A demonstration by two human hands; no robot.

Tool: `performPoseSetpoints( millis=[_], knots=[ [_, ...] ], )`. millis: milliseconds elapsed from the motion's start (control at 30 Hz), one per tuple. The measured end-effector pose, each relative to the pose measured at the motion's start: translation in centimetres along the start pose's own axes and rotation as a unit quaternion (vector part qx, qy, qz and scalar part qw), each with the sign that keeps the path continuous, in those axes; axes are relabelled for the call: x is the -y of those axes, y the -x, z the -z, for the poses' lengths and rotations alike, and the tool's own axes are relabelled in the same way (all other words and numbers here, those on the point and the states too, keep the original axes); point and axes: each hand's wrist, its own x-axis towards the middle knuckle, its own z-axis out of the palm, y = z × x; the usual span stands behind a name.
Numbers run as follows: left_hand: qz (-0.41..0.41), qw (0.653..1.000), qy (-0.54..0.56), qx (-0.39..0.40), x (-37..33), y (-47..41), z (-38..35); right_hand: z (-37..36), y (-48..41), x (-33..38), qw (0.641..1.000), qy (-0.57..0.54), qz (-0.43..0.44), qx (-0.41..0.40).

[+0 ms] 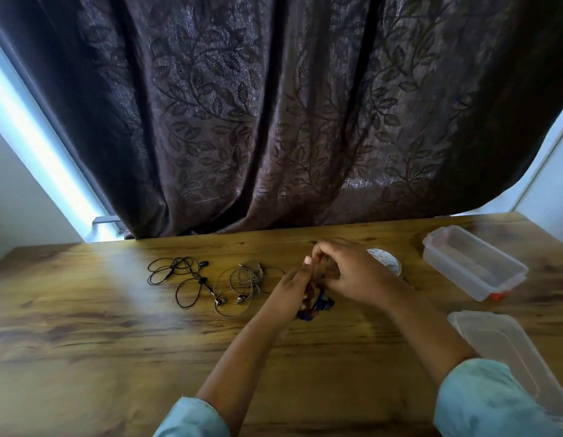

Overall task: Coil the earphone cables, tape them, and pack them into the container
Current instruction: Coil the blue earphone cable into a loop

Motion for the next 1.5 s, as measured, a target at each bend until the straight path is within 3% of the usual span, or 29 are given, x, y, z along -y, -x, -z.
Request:
performPoseSetpoints(
  millis=[267, 600, 900, 1233, 1367, 1500],
  knots=[
    [-0.053, 0.998, -0.028, 0.029, 0.2, 0.2, 0.3, 0.1, -0.2, 0.2, 1.0, -0.011, -0.001, 0.004],
    [-0.049, 0.998, -0.026, 0.044, 0.3, -0.2, 0.9, 0.5, 0.0, -0.1, 0.979, -0.187, -0.062, 0.048],
    [-0.085, 0.995, -0.032, 0.035, 0.5, -0.1, 1.0, 1.0, 0.2, 0.3, 0.975, -0.207, -0.052, 0.061],
    [-0.104, 0.994, -0.031, 0.033, 0.1, 0.4, 1.4, 0.5, 0.2, 0.5, 0.972, -0.229, -0.048, 0.029],
    [-0.058, 0.997, 0.041, 0.034, 0.5, 0.4, 1.5, 0.8, 0.2, 0.9, 0.967, -0.249, -0.04, -0.035],
    [-0.078, 0.994, 0.08, 0.021, 0.8, 0.1, 1.6, 1.1, 0.0, 0.9, 0.955, -0.286, -0.054, -0.056]
  ],
)
